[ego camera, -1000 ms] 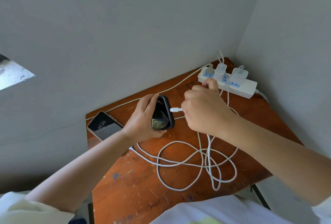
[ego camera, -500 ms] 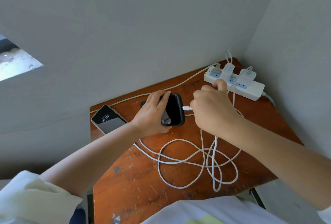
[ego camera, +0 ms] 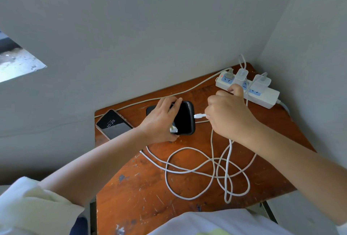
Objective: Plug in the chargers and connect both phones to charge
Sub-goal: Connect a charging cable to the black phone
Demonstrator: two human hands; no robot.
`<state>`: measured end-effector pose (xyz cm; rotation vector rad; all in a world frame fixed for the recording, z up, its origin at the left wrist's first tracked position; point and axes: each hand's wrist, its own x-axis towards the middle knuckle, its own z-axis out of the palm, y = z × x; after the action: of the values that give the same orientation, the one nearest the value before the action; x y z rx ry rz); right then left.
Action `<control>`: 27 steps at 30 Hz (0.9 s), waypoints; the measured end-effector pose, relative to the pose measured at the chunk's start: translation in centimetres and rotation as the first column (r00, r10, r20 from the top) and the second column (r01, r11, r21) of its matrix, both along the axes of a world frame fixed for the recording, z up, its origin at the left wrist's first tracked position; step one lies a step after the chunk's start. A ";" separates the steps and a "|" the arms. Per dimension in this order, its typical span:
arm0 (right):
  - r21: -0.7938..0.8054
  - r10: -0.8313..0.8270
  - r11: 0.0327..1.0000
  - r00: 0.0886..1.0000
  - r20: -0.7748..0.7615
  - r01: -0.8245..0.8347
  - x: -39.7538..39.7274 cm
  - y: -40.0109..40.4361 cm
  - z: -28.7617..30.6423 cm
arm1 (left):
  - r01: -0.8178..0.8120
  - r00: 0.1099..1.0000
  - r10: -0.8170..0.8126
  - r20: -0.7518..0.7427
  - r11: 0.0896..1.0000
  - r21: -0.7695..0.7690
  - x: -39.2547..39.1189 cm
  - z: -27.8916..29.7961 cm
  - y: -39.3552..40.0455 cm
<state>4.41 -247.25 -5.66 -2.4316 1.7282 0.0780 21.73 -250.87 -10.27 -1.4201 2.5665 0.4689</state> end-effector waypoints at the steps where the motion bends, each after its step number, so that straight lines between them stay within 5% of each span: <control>1: -0.001 -0.002 1.000 1.000 -0.007 0.002 -0.1 0.0 0.0 | 0.016 1.000 -0.016 0.005 1.000 -0.001 -0.1 0.0 0.0; 6: -0.188 -0.019 0.982 0.997 0.075 0.032 0.0 0.2 -1.4 | -0.033 0.999 0.034 -0.039 0.999 0.019 -0.2 0.0 0.0; 11: -0.138 -0.007 0.990 0.998 0.058 0.015 0.1 0.2 -1.8 | -0.004 1.000 0.005 -0.029 1.000 0.011 -0.5 -0.2 0.1; 27: -0.333 -0.060 0.932 0.967 0.249 0.144 -0.6 0.7 -5.5 | 0.039 0.999 -0.039 0.010 0.999 0.009 -0.5 -0.6 -0.4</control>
<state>3.77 -246.59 -11.12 -2.4449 1.8851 -0.5543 21.22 -251.31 -10.83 -1.3638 2.5758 0.4657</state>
